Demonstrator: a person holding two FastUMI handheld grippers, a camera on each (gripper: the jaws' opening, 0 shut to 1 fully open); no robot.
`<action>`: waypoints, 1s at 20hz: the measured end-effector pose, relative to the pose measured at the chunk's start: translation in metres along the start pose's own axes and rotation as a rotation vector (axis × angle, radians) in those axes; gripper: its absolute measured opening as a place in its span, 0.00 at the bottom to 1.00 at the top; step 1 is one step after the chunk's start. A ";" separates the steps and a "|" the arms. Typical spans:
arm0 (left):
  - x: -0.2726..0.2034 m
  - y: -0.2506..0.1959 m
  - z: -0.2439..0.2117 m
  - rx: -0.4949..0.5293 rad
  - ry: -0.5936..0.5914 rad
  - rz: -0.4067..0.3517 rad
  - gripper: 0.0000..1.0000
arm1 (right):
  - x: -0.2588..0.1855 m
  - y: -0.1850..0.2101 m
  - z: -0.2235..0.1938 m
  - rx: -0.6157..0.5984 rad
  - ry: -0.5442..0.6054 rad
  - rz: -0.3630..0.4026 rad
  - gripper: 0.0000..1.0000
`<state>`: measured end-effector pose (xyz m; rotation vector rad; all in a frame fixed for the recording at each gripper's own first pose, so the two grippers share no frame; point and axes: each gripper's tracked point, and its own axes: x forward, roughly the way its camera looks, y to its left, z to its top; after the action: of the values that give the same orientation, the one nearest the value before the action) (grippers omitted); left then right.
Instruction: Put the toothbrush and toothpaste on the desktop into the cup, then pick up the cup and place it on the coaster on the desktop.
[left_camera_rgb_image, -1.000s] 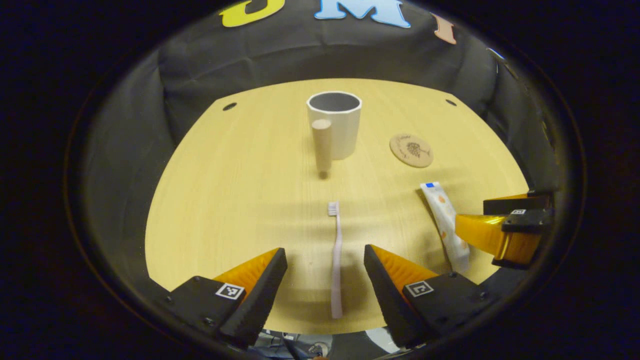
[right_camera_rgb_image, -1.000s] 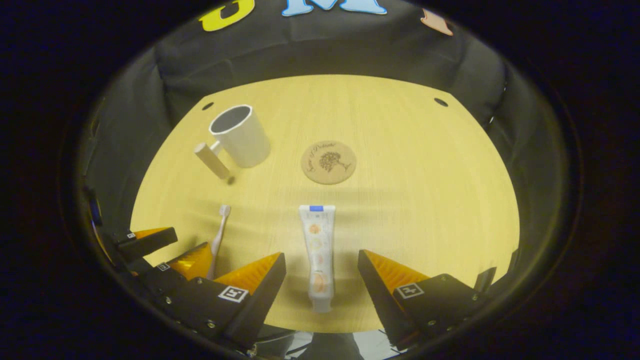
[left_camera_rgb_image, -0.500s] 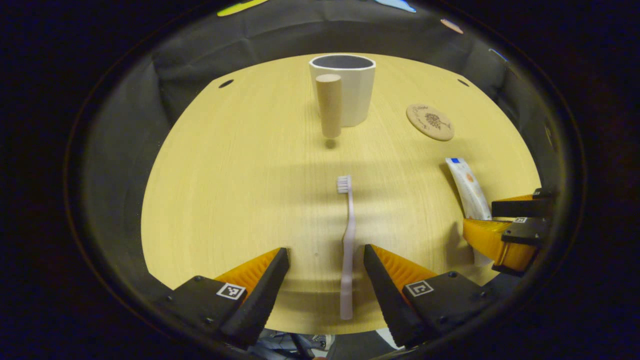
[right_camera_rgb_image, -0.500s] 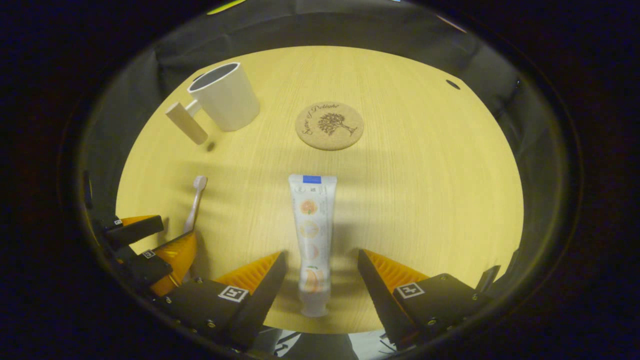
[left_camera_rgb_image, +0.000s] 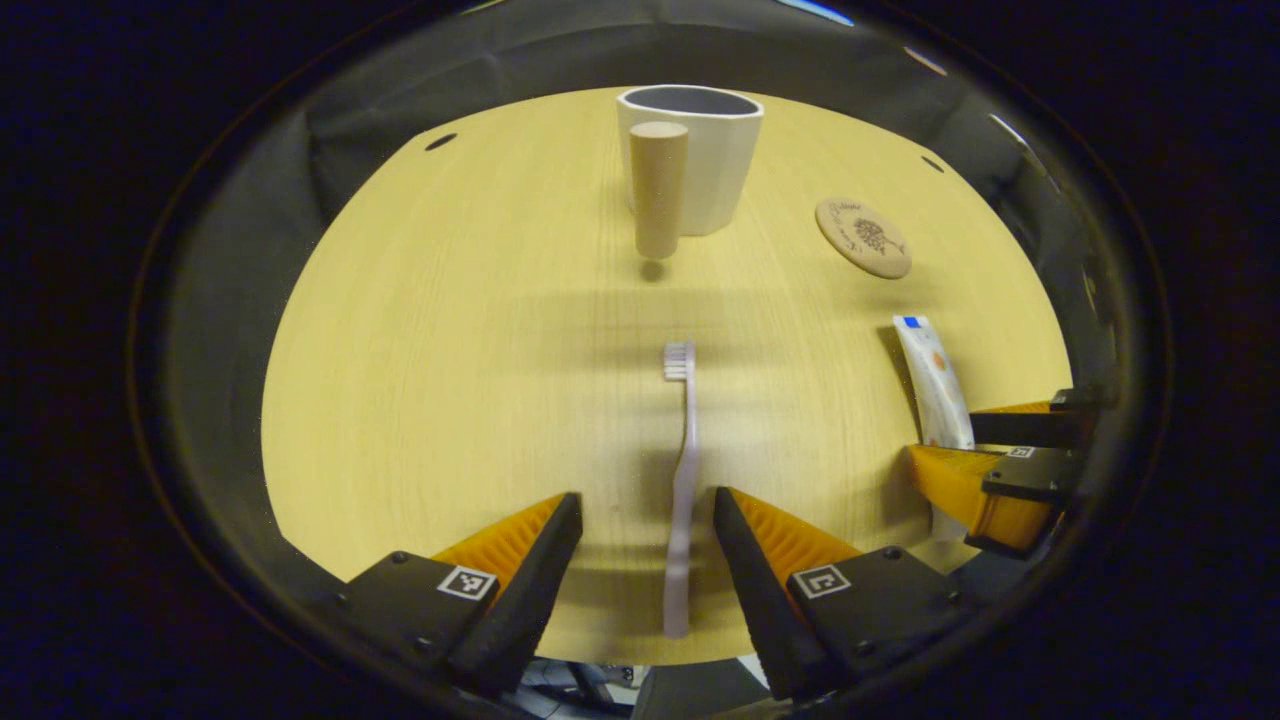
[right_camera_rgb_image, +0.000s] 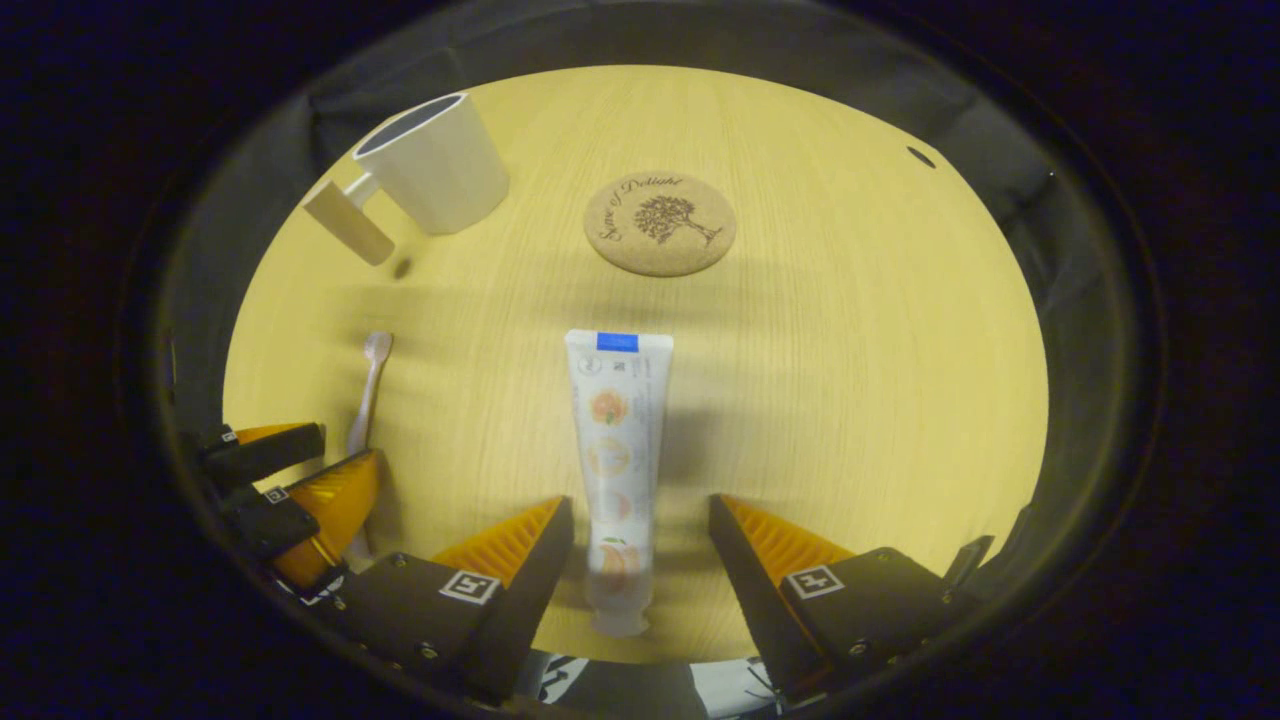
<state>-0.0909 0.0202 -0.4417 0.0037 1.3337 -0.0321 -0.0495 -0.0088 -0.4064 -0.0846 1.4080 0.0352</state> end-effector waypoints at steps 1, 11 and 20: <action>0.000 -0.002 0.001 0.015 0.008 -0.002 0.94 | 0.000 -0.001 0.001 -0.003 0.015 -0.004 0.90; 0.003 -0.010 0.017 0.032 0.001 0.002 0.08 | 0.000 -0.005 0.001 -0.008 0.094 0.009 0.21; 0.003 -0.013 0.020 0.014 -0.054 -0.051 0.07 | -0.003 -0.007 0.007 0.175 0.057 0.133 0.09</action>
<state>-0.0707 0.0072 -0.4399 -0.0191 1.2790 -0.0842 -0.0428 -0.0149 -0.4022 0.1539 1.4660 0.0193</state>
